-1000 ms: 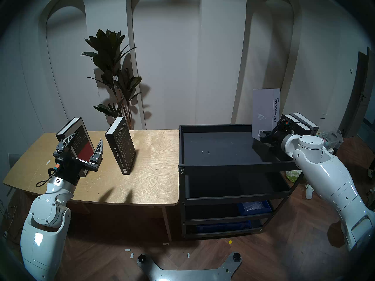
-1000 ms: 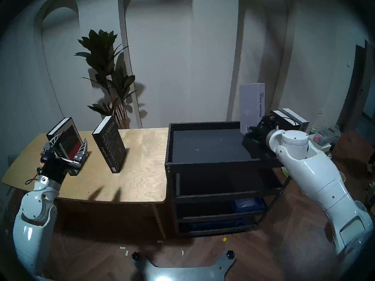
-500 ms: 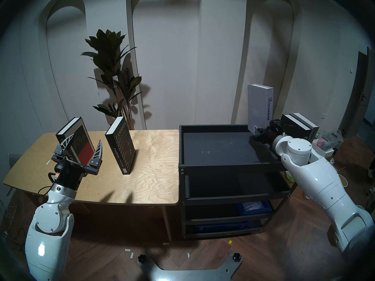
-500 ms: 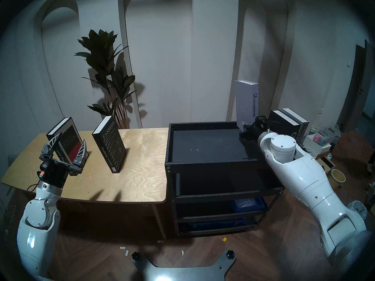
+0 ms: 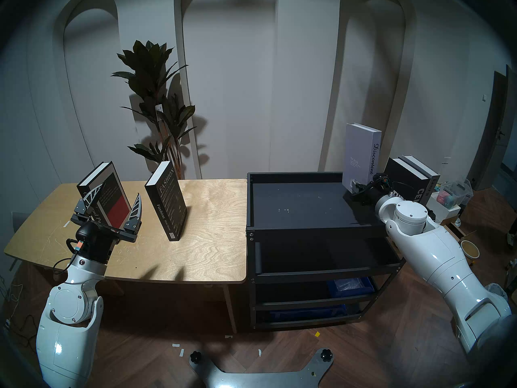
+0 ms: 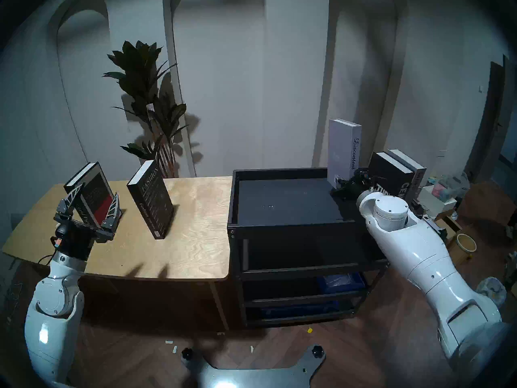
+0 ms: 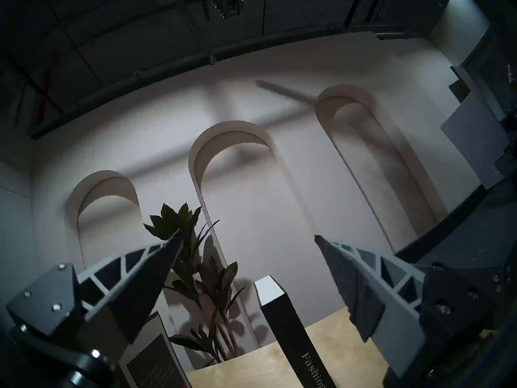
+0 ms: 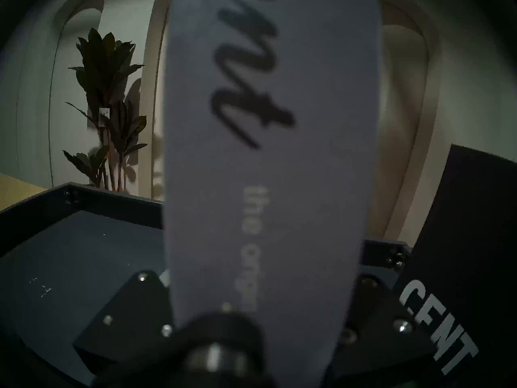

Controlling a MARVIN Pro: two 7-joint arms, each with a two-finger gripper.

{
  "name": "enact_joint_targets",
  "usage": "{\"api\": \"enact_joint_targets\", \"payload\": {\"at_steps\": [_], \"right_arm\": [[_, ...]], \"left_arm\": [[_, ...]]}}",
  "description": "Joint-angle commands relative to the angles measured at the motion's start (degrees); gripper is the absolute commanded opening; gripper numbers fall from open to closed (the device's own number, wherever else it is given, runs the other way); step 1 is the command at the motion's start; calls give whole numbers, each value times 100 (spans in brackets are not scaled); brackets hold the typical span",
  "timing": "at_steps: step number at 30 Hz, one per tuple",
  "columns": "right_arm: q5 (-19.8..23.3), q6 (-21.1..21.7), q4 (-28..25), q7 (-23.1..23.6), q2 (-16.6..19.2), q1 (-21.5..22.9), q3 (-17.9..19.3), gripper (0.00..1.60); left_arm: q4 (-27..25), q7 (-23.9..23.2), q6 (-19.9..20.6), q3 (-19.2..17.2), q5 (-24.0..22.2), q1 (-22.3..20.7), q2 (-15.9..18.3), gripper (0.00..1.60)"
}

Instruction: Move the books from the display table onto the shelf, standing them upright with spines facing out and tallest at one end

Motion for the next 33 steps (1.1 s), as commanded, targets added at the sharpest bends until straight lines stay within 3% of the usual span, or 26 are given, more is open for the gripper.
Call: {"api": "enact_joint_targets", "payload": {"at_steps": [1, 9, 25, 33], "right_arm": [[143, 114, 42, 259, 343, 34, 190, 0], [317, 306, 130, 573, 587, -95, 316, 0], [363, 326, 136, 591, 364, -310, 163, 0], [274, 268, 383, 577, 225, -166, 54, 0]], "left_arm": [[-149, -4, -35, -11, -10, -11, 2, 160], [-229, 26, 22, 108, 108, -50, -75, 160], [-365, 122, 29, 89, 295, 81, -162, 160], [-348, 93, -4, 105, 287, 110, -160, 160]]}}
